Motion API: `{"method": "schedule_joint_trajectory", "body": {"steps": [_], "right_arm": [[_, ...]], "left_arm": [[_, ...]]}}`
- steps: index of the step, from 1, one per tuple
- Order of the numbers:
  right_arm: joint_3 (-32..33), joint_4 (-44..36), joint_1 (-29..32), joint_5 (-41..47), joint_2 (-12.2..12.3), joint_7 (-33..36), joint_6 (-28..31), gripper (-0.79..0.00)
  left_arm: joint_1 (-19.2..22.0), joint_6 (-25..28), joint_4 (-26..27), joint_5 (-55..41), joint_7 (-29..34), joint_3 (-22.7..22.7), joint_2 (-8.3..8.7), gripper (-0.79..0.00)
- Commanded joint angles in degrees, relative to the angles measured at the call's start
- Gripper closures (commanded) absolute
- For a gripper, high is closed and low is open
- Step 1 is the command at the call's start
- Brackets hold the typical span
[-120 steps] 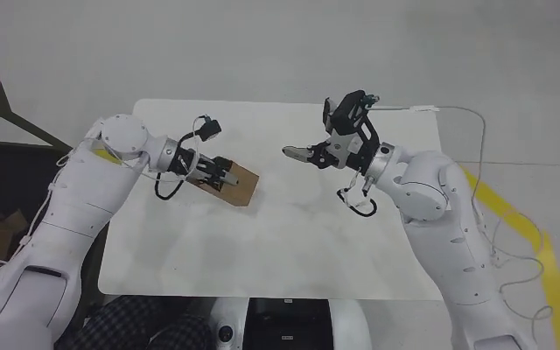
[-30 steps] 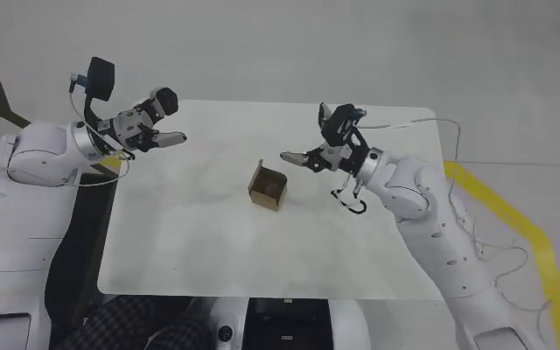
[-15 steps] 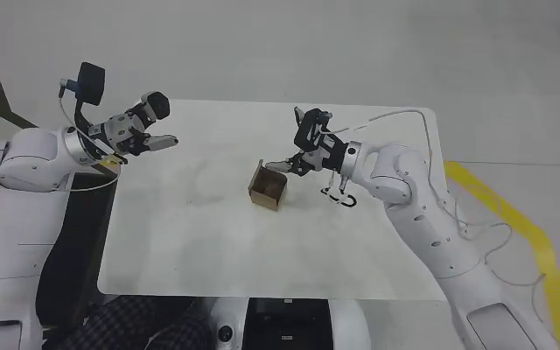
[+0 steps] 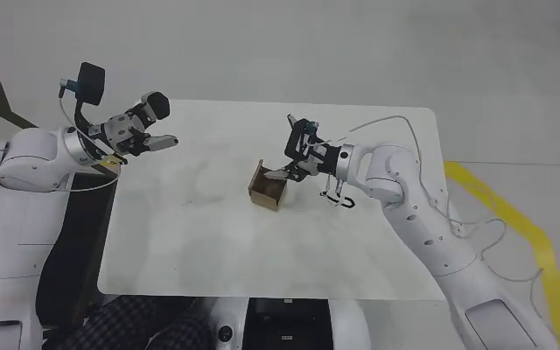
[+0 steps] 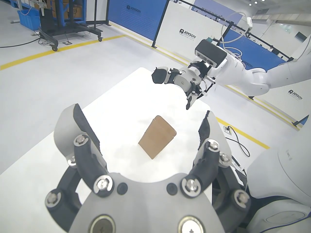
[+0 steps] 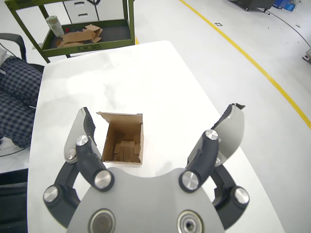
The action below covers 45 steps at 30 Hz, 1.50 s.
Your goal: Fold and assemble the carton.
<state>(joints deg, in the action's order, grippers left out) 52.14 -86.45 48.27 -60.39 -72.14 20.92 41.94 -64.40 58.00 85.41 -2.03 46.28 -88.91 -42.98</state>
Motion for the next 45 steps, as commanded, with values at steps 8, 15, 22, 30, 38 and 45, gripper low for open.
{"method": "schedule_joint_trajectory", "body": {"steps": [8,15,22,30,38,45], "right_arm": [[-5.7,8.7,-3.9,-5.5,-1.7,-10.4,6.5,-0.785],[-9.7,16.6,-7.3,-9.6,-3.5,-17.4,7.3,-0.785],[-13.2,23.0,-11.2,-12.7,-5.3,-22.2,10.1,-0.785],[-16.6,29.4,-15.3,-14.7,-7.5,-28.0,14.1,-0.434],[-20.3,35.2,-19.0,-17.8,-9.6,-31.3,16.1,-0.354],[-22.1,38.9,-21.5,-18.6,-10.3,-34.9,16.1,-0.299]], "left_arm": [[0.0,0.0,0.0,0.0,0.0,0.0,0.0,-0.785],[0.0,0.0,0.0,0.0,0.0,0.0,0.0,-0.785],[0.0,0.0,0.0,0.0,0.0,0.0,0.0,-0.785],[0.0,0.0,0.0,0.0,0.0,0.0,0.0,-0.785],[0.0,0.0,0.0,0.0,0.0,0.0,0.0,-0.785],[0.0,0.0,0.0,0.0,0.0,0.0,0.0,-0.785]]}}
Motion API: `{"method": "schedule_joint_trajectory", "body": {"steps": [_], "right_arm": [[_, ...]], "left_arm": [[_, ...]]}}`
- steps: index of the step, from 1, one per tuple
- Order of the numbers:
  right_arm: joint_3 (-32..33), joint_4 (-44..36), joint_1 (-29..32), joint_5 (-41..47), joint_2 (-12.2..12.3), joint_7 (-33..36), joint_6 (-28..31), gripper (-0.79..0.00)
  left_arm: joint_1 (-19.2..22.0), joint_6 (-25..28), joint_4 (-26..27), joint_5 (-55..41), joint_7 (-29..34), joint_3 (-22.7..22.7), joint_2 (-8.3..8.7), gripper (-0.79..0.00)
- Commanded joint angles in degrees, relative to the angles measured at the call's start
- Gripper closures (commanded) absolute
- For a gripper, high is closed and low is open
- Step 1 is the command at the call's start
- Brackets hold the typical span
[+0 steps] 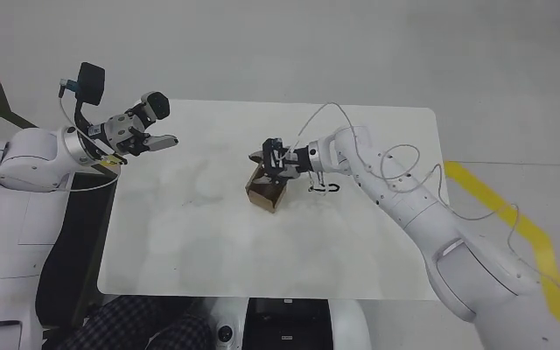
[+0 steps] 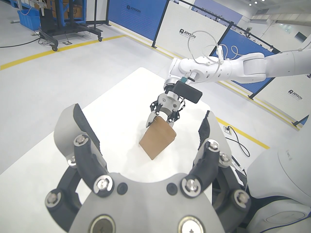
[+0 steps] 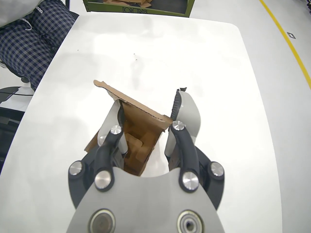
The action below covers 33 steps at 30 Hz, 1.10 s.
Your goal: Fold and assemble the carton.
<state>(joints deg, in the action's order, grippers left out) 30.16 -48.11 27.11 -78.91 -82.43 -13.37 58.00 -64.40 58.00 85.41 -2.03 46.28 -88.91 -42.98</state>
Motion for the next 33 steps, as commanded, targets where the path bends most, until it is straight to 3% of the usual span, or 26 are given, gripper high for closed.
{"method": "schedule_joint_trajectory", "body": {"steps": [1,4,6,12,25,33], "right_arm": [[-0.3,1.0,-0.5,-0.2,0.0,-1.1,0.0,-0.265],[-0.7,2.0,-1.1,-0.7,0.0,-2.1,0.0,-0.169],[-0.8,2.5,-1.3,-0.8,0.1,-2.6,0.0,-0.154],[-0.4,3.4,-1.4,-0.4,0.7,-3.3,0.0,-0.006],[5.7,2.1,2.4,11.9,3.0,7.4,-1.5,0.0],[15.5,-13.4,11.3,20.5,7.5,23.0,-10.9,0.0]], "left_arm": [[0.0,0.0,0.0,0.0,0.0,0.0,0.0,-0.785],[0.0,0.0,0.0,0.0,0.0,0.0,0.0,-0.785],[0.0,0.0,0.0,0.0,0.0,0.0,0.0,-0.785],[0.0,0.0,0.0,0.0,0.0,0.0,0.0,-0.785],[0.0,0.0,0.0,0.0,0.0,0.0,0.0,-0.785],[0.0,0.0,0.0,0.0,0.0,0.0,0.0,-0.785]]}}
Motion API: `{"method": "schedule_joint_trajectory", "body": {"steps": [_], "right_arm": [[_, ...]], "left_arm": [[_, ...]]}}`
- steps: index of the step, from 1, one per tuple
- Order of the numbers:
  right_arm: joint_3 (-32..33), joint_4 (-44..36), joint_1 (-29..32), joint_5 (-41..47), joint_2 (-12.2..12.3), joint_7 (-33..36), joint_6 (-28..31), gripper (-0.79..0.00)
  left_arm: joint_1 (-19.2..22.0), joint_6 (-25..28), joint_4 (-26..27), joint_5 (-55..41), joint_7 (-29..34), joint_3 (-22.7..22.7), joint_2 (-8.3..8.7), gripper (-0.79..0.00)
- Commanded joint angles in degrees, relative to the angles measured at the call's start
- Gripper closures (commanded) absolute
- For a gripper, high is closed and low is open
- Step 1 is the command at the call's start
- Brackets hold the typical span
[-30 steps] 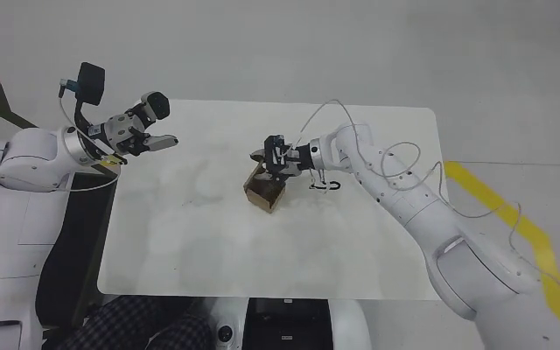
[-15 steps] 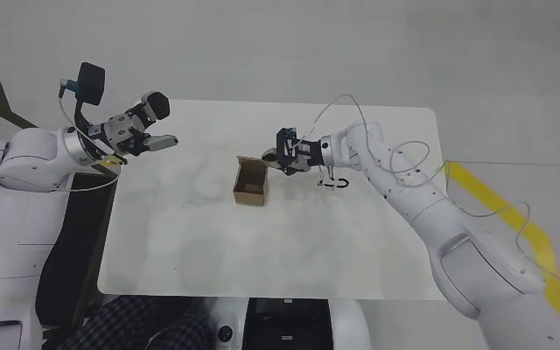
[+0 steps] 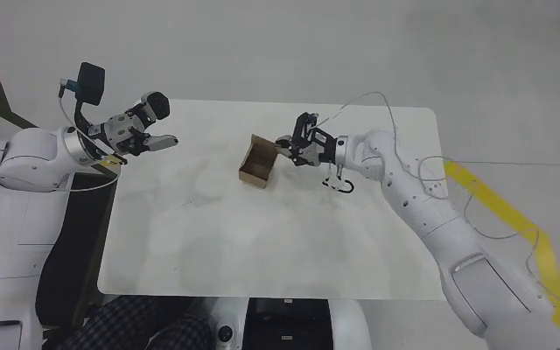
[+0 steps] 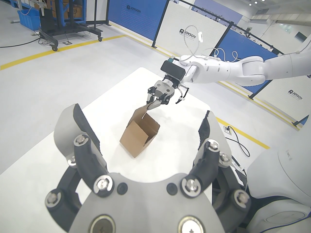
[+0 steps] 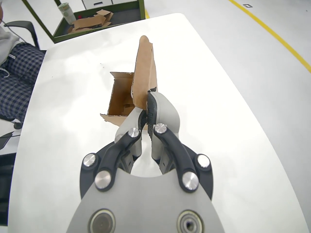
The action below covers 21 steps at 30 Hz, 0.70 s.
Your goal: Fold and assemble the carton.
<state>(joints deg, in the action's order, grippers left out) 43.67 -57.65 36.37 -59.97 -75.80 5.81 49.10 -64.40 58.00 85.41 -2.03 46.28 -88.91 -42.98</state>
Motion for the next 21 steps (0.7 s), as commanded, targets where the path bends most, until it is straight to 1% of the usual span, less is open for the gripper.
{"method": "schedule_joint_trajectory", "body": {"steps": [1,4,7,10,12,15,21], "right_arm": [[3.4,-7.1,3.9,2.7,1.5,6.9,-3.5,0.0],[8.1,-17.8,10.3,6.2,3.6,16.7,-9.0,0.0],[13.0,-28.3,17.2,8.6,5.4,24.8,-14.8,0.0],[16.8,-36.8,23.2,9.0,6.7,31.3,-20.2,0.0],[18.5,-40.6,26.3,8.4,7.3,34.2,-23.1,0.0],[19.9,-43.5,29.6,7.5,7.7,35.2,-26.5,0.0],[19.6,-43.4,32.1,6.1,7.7,32.1,-30.3,0.0]], "left_arm": [[0.0,0.0,0.0,0.0,0.0,0.0,0.0,-0.785],[0.0,0.0,0.0,0.0,0.0,0.0,0.0,-0.785],[0.0,0.0,0.0,0.0,0.0,0.0,0.0,-0.785],[0.0,0.0,0.0,0.0,0.0,0.0,0.0,-0.785],[0.0,0.0,0.0,0.0,0.0,0.0,0.0,-0.785],[0.0,0.0,0.0,0.0,0.0,0.0,0.0,-0.785],[0.0,0.0,0.0,0.0,0.0,0.0,0.0,-0.785]]}}
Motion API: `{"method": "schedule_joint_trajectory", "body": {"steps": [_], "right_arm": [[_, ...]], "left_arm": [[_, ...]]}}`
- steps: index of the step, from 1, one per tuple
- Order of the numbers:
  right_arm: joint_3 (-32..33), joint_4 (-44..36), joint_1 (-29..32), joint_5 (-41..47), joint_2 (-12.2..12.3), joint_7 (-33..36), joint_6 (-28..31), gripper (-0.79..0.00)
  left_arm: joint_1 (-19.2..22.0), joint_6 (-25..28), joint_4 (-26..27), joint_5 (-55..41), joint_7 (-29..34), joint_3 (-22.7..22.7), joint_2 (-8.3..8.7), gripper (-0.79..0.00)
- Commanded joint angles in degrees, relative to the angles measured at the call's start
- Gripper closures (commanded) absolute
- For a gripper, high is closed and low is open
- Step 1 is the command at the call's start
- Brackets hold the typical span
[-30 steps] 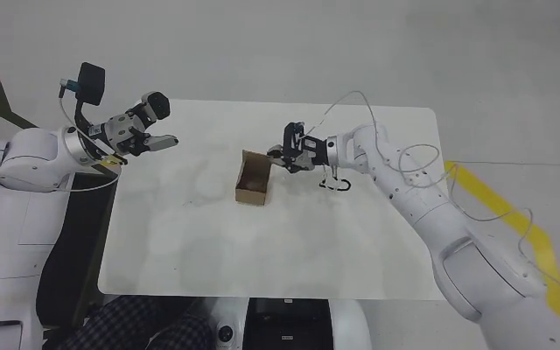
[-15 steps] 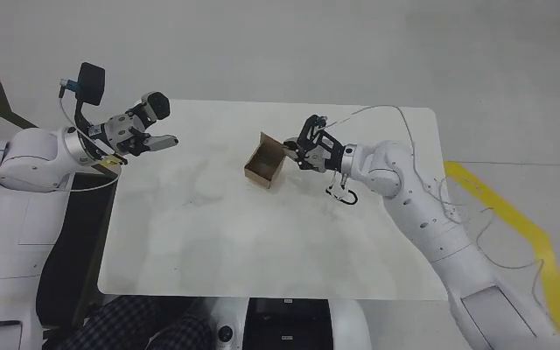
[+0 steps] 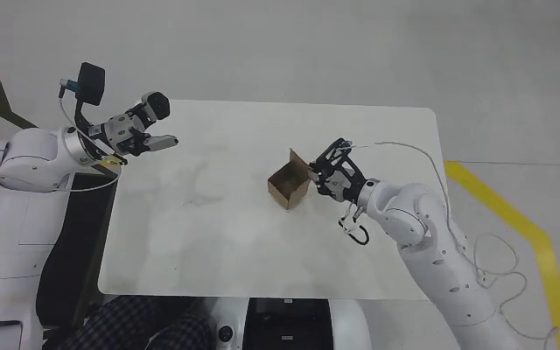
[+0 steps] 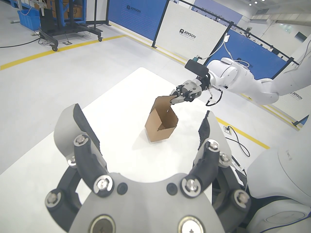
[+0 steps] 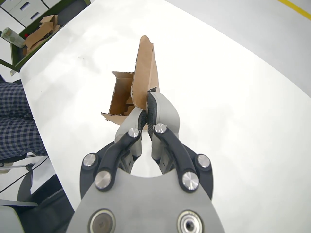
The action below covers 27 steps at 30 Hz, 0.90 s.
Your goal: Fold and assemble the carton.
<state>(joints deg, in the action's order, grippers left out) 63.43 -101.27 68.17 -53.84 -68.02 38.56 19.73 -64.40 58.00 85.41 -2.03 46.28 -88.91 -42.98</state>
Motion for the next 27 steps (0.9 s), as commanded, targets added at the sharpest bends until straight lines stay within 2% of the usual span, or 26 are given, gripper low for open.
{"method": "schedule_joint_trajectory", "body": {"steps": [1,4,6,7,8,9,19,27], "right_arm": [[-0.3,0.4,0.6,-0.4,-0.1,-0.8,-1.7,0.0],[-0.7,0.1,1.4,-1.2,-0.2,-2.0,-3.7,0.0],[-1.0,-0.2,1.8,-1.5,-0.2,-2.3,-4.3,-0.246],[-1.2,-0.4,1.9,-1.6,-0.2,-2.5,-4.5,-0.314],[-1.2,-0.6,2.1,-1.8,-0.2,-2.5,-4.7,-0.591],[-1.4,-0.8,2.2,-2.1,-0.2,-2.3,-4.8,-0.785],[-2.9,-0.9,0.6,-5.2,-0.4,-1.6,-4.2,-0.785],[-4.6,2.9,-2.6,-6.9,-0.6,-6.3,2.9,-0.785]], "left_arm": [[0.0,0.0,0.0,0.0,0.0,0.0,0.0,-0.785],[0.0,0.0,0.0,0.0,0.0,0.0,0.0,-0.785],[0.0,0.0,0.0,0.0,0.0,0.0,0.0,-0.785],[0.0,0.0,0.0,0.0,0.0,0.0,0.0,-0.785],[0.0,0.0,0.0,0.0,0.0,0.0,0.0,-0.785],[0.0,0.0,0.0,0.0,0.0,0.0,0.0,-0.785],[0.0,0.0,0.0,0.0,0.0,0.0,0.0,-0.785],[0.0,0.0,0.0,0.0,0.0,0.0,0.0,-0.785]]}}
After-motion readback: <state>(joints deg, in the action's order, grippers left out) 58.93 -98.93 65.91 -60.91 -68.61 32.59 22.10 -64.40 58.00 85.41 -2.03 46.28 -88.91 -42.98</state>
